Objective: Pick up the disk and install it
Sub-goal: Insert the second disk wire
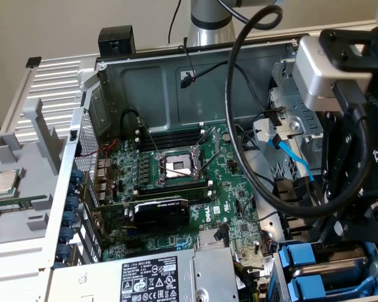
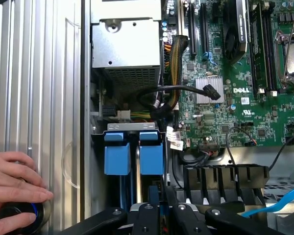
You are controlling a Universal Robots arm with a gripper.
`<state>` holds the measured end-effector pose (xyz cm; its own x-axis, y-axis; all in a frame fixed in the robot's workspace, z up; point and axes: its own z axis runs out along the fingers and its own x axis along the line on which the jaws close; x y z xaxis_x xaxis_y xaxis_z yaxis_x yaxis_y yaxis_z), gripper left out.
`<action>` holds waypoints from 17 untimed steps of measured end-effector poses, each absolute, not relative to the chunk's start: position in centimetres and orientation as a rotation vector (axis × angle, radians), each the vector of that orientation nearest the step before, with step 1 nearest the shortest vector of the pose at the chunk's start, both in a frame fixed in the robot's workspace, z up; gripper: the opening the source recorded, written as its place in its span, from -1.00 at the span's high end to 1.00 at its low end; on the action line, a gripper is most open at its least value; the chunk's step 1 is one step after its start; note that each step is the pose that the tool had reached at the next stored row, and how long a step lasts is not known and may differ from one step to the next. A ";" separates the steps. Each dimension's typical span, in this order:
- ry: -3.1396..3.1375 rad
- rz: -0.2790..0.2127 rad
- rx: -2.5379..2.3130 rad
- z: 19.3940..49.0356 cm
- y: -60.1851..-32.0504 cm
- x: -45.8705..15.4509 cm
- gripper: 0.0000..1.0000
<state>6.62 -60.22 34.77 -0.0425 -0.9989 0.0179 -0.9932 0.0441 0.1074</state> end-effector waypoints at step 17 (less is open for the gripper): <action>-2.205 -0.100 2.111 34.6 -60.3 6.6 0.67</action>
<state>6.63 -60.31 34.56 -0.0425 -0.9989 0.0174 -0.9932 0.0441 0.1074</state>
